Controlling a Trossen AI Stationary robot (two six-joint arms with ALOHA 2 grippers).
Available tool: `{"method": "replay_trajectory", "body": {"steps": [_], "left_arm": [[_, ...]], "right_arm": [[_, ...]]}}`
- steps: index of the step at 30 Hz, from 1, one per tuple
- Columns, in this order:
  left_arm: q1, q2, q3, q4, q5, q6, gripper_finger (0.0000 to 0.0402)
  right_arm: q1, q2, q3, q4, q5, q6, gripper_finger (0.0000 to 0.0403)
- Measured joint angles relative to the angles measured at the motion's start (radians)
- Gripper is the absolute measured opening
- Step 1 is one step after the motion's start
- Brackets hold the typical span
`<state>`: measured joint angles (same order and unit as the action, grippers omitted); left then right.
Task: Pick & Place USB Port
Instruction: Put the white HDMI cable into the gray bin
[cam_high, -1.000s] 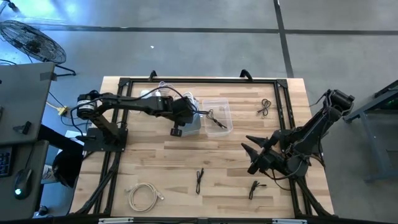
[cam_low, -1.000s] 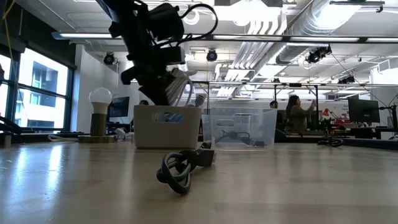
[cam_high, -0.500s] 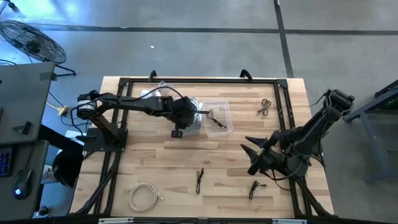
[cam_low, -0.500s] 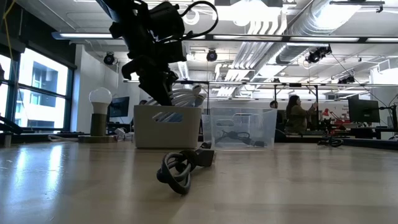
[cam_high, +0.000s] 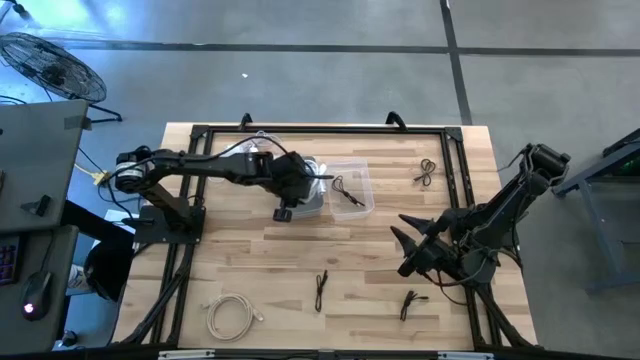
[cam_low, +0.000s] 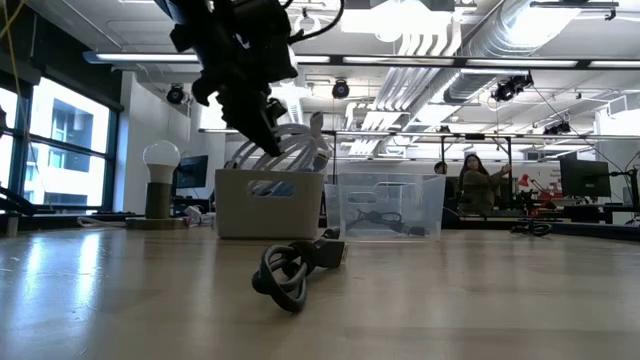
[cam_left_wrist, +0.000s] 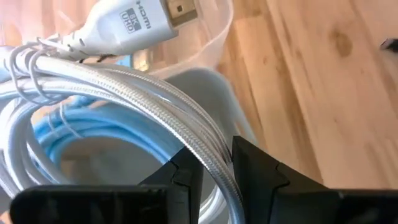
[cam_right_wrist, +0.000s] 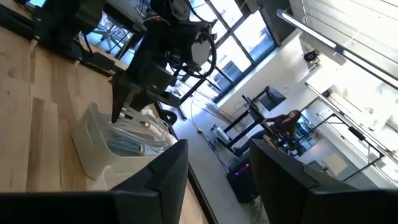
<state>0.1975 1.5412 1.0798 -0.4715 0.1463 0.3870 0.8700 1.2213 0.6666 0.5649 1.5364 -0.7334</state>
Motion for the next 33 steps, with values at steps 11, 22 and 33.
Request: {"method": "replay_trajectory", "body": {"steps": [11,22,33], "left_arm": [[-0.001,-0.002,0.0,-0.034,-0.025,-0.027,0.0079],[-0.001,-0.002,0.0,-0.025,-0.084,-0.101,0.014],[-0.002,-0.013,0.0,-0.015,-0.156,-0.066,0.025]], "right_arm": [[0.0,0.0,0.0,0.002,-0.001,0.006,0.0165],[0.0,0.0,0.0,0.002,-0.001,0.018,0.0165],[0.0,0.0,0.0,0.001,0.019,0.018,0.0165]]}}
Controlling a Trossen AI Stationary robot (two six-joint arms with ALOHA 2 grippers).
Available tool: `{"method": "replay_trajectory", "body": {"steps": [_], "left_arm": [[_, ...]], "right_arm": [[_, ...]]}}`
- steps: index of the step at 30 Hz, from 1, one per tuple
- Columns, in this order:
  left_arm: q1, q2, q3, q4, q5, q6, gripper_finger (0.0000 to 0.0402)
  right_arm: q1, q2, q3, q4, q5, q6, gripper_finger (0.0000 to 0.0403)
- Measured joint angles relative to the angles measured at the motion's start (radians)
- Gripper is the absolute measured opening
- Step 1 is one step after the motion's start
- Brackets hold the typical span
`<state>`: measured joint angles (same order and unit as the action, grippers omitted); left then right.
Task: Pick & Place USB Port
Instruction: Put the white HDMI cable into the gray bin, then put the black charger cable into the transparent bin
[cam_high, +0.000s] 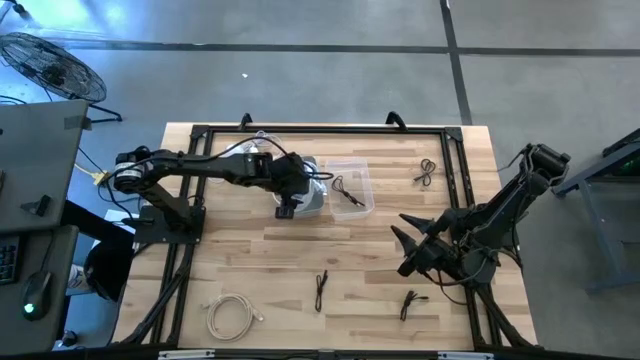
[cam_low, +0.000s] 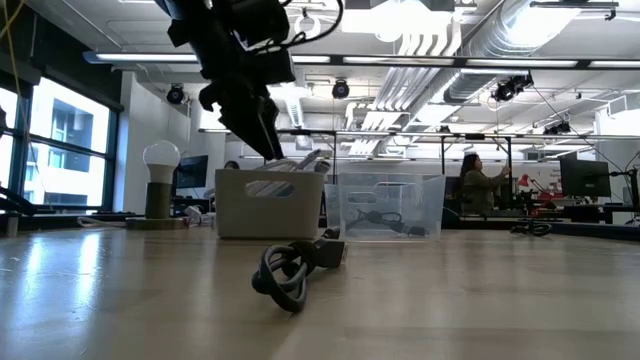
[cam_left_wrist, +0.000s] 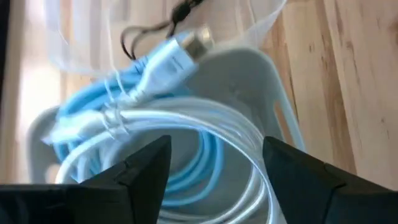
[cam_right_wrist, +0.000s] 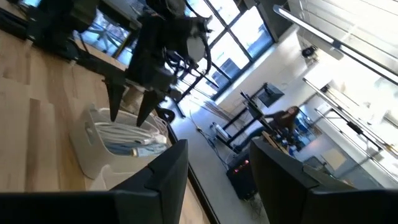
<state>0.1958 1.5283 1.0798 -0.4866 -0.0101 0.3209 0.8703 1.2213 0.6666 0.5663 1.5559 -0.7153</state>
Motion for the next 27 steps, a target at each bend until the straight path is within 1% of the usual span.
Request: {"method": "replay_trajectory", "body": {"steps": [2,5,7,9,12,14,16,17,20,22,27], "left_arm": [[-0.009,-0.003,0.002,0.044,0.015,0.022,0.0252],[-0.019,-0.013,0.025,0.043,0.097,0.097,0.0253],[-0.035,-0.017,0.06,0.057,0.138,0.115,0.0253],[-0.05,-0.03,0.088,0.037,0.134,0.119,0.0253],[-0.096,-0.049,0.133,0.055,0.079,0.151,0.0253],[-0.132,-0.081,0.142,0.045,0.04,0.176,0.0253],[-0.171,-0.109,0.152,0.083,-0.012,0.193,0.0253],[-0.188,-0.129,0.15,0.067,-0.042,0.2,0.0253],[-0.251,-0.181,0.15,0.072,-0.15,0.207,0.0253],[-0.293,-0.215,0.148,0.051,-0.212,0.207,0.0253],[-0.393,-0.261,0.149,0.045,-0.313,0.2,0.0253]], "right_arm": [[0.0,0.0,0.0,0.0,0.012,-0.005,0.0165],[0.0,-0.006,0.0,0.0,0.013,-0.022,0.0165],[-0.01,-0.025,0.0,0.0,0.013,-0.014,0.0165],[-0.026,-0.056,0.0,0.0,0.014,0.014,0.0165],[-0.059,-0.115,0.0,-0.005,0.015,0.044,0.0165],[-0.085,-0.159,-0.005,-0.008,0.015,0.06,0.0165],[-0.115,-0.21,-0.024,-0.009,0.016,0.063,0.0165],[-0.131,-0.237,-0.035,-0.007,0.016,0.064,0.0165],[-0.176,-0.328,-0.088,-0.009,0.017,0.072,0.0165],[-0.206,-0.396,-0.124,-0.004,0.015,0.113,0.0165],[-0.25,-0.556,-0.233,0.004,0.016,0.201,0.0161]]}}
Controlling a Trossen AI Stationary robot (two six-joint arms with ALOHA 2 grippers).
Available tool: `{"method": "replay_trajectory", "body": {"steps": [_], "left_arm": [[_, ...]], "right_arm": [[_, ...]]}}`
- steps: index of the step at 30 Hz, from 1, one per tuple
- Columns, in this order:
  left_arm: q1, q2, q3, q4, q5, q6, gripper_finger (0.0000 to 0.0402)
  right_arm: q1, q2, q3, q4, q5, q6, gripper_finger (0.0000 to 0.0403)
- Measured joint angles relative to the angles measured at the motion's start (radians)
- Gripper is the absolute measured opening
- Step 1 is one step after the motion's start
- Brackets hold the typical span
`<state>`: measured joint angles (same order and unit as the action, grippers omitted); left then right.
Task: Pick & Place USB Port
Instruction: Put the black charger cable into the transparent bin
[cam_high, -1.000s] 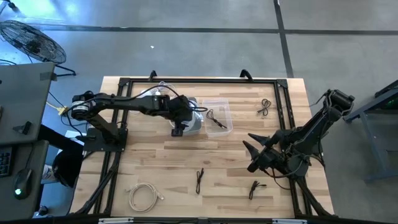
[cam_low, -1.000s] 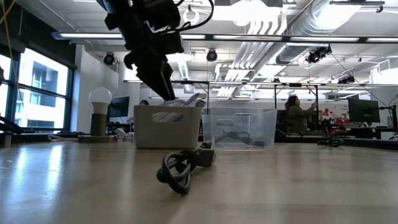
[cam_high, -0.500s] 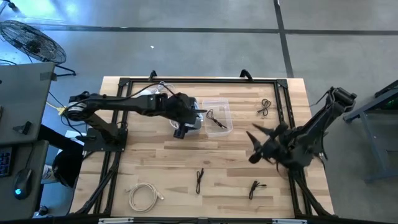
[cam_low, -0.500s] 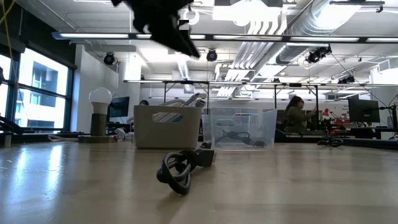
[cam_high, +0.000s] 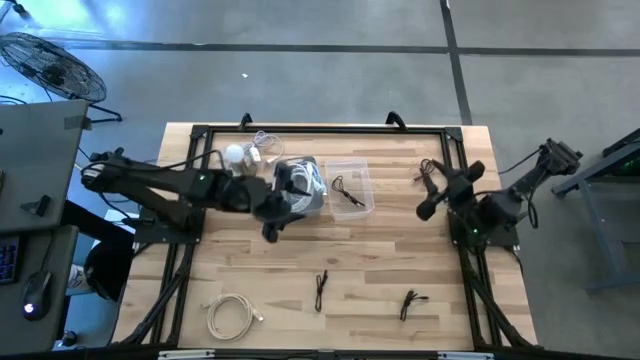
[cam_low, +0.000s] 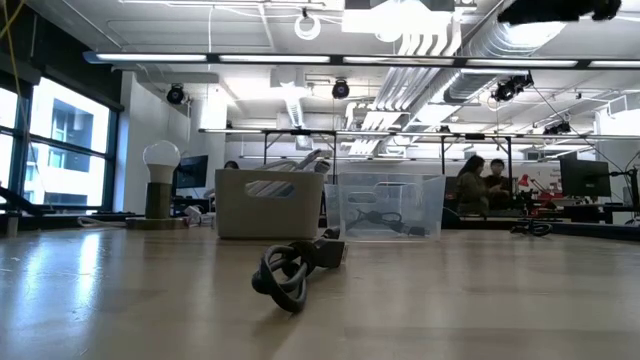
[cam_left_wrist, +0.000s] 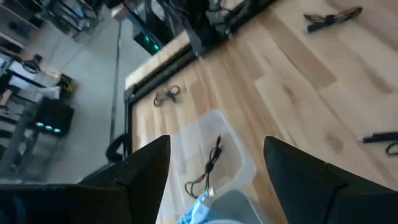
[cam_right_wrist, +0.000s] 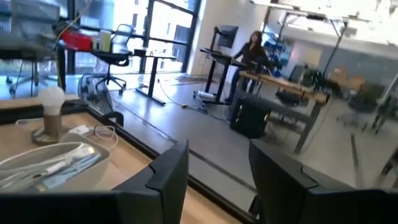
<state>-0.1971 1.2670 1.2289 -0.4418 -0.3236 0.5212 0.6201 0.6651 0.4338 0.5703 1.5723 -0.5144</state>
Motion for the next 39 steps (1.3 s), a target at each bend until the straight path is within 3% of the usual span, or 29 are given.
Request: {"method": "replay_trajectory", "body": {"steps": [9,16,22,39], "left_arm": [[-0.115,-0.012,-0.002,-0.101,-0.169,-0.066,0.0253],[-0.133,-0.012,-0.028,-0.089,-0.184,-0.084,0.0253],[-0.131,-0.007,-0.031,-0.099,-0.183,-0.104,0.0253],[-0.131,-0.006,-0.031,-0.111,-0.182,-0.132,0.0253]], "right_arm": [[-0.012,-0.158,-0.116,0.078,0.0,0.03,0.0161],[-0.067,-0.183,-0.069,0.254,-0.001,-0.217,0.0161],[-0.134,-0.181,0.053,0.138,-0.002,-0.225,0.016],[-0.49,-0.132,0.29,-0.104,-0.001,-0.22,0.016]]}}
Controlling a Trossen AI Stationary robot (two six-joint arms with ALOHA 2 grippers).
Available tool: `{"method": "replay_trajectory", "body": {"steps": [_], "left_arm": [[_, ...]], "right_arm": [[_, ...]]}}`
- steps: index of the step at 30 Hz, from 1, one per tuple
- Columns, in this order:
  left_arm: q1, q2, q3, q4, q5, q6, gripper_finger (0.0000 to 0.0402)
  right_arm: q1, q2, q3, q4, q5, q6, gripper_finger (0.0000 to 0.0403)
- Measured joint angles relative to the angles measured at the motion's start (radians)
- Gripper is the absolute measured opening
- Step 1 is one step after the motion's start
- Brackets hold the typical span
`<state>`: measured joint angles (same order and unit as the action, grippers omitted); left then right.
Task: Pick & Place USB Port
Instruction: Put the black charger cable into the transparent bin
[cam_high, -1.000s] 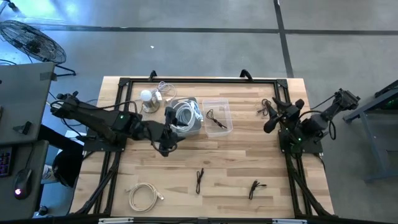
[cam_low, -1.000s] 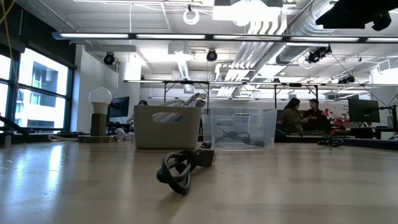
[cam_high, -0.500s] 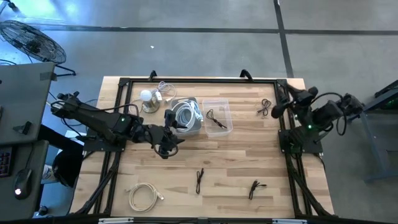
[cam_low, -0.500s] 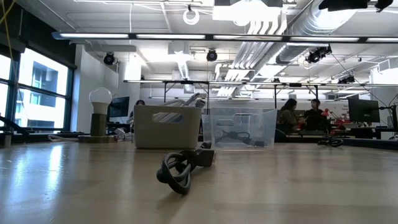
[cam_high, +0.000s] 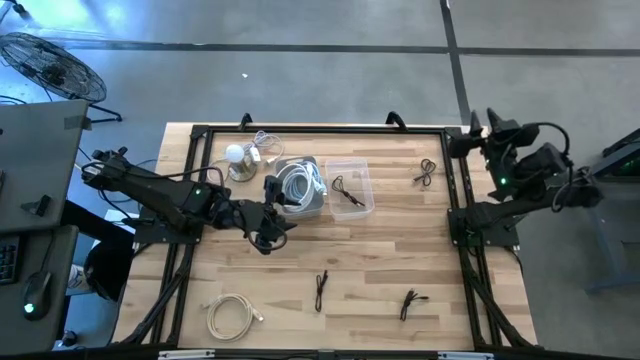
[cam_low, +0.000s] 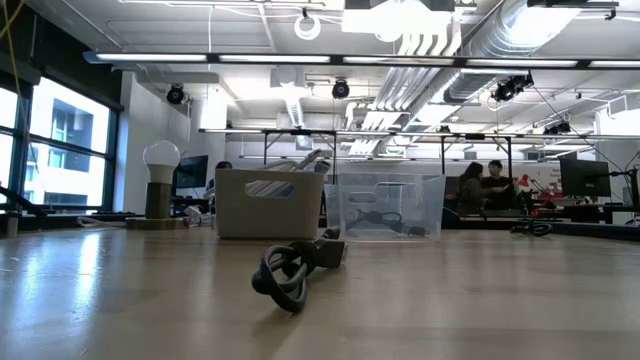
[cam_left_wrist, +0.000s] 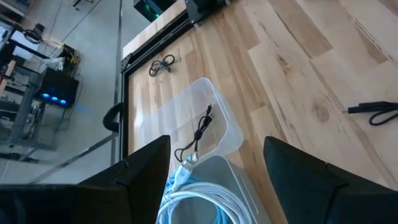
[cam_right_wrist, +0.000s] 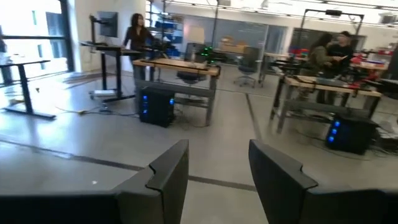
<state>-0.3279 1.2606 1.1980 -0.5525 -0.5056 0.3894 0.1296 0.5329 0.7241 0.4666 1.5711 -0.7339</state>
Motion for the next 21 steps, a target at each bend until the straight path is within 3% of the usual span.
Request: {"method": "replay_trajectory", "body": {"steps": [9,14,21], "left_arm": [[0.0,0.001,-0.066,0.035,0.003,-0.011,0.0253],[0.0,0.001,-0.097,0.046,0.005,-0.031,0.0253],[0.0,0.001,-0.102,0.063,0.028,-0.03,0.0253]], "right_arm": [[-0.066,0.071,0.081,-0.014,0.0,0.004,0.0156],[-0.109,0.189,0.159,-0.035,-0.025,-0.004,0.0156],[-0.274,0.381,0.34,-0.183,-0.073,-0.008,0.0156]]}}
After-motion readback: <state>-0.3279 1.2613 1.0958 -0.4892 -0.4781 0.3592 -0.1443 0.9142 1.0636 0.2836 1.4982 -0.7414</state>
